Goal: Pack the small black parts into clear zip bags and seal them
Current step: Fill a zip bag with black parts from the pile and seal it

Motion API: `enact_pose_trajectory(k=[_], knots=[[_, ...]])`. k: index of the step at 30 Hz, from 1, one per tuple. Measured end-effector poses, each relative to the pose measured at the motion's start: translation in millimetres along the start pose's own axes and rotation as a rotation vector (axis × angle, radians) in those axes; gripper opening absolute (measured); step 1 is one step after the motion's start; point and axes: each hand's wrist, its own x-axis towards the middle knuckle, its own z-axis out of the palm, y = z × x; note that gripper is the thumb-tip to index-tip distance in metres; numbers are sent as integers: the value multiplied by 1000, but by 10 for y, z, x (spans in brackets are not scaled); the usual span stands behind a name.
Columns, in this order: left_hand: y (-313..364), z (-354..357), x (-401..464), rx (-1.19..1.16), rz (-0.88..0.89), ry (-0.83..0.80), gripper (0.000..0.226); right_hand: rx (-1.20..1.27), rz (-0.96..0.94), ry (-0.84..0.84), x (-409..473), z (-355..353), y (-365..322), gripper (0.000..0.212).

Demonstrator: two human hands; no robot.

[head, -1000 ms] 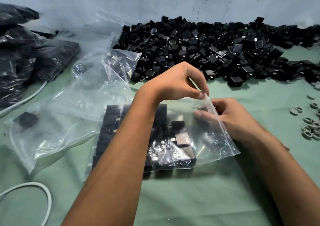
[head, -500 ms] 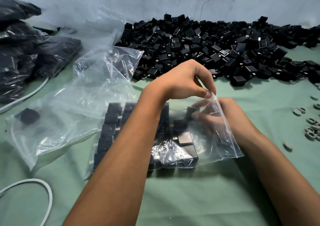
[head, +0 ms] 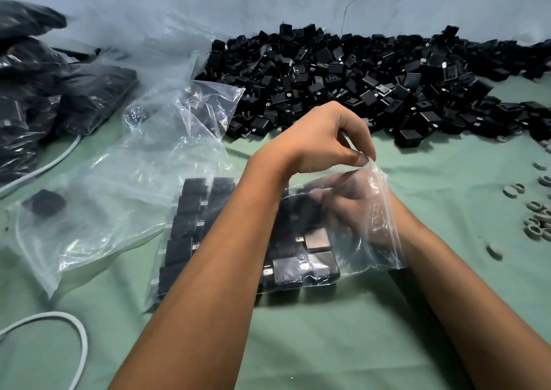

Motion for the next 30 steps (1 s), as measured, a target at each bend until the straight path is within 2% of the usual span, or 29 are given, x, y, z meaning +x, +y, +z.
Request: enact_pose_trajectory(k=[2, 5, 8, 11, 14, 15, 17, 19, 21, 23, 25, 28, 30], knots=[[-4, 0, -2, -4, -2, 8, 13, -11, 39, 30, 9, -50, 22, 14], [-5, -4, -5, -18, -8, 19, 13, -45, 151, 99, 19, -87, 75, 9], [8, 4, -3, -7, -9, 8, 13, -14, 131, 102, 12, -7, 69, 13], [-6, 9, -6, -15, -23, 8, 12, -182, 89, 81, 48, -28, 64, 14], [-42, -1, -11, -13, -40, 14, 12, -144, 140, 101, 42, -181, 36, 3], [-54, -9, -12, -2, -48, 10, 12, -94, 160, 159, 27, -239, 29, 1], [-69, -23, -12, 29, -76, -11, 13, -45, 201, 405, 42, -355, 57, 7], [-78, -27, -16, 43, -111, -40, 14, -166, 226, 641, 133, -451, 102, 16], [-83, -23, -24, 48, -129, -67, 15, -387, 189, 700, 280, -495, 128, 21], [-84, -24, -29, 52, -138, -85, 16, -702, 109, 645, 483, -522, 161, 28], [-88, -40, -41, 50, -142, -91, 17, -979, 56, 469, 722, -560, 210, 48], [-102, -94, -69, 38, -143, -99, 16, -1155, 121, 176, 997, -615, 260, 74], [-120, -140, -87, 23, -138, -110, 14, -1190, 128, 130, 1057, -630, 303, 79]])
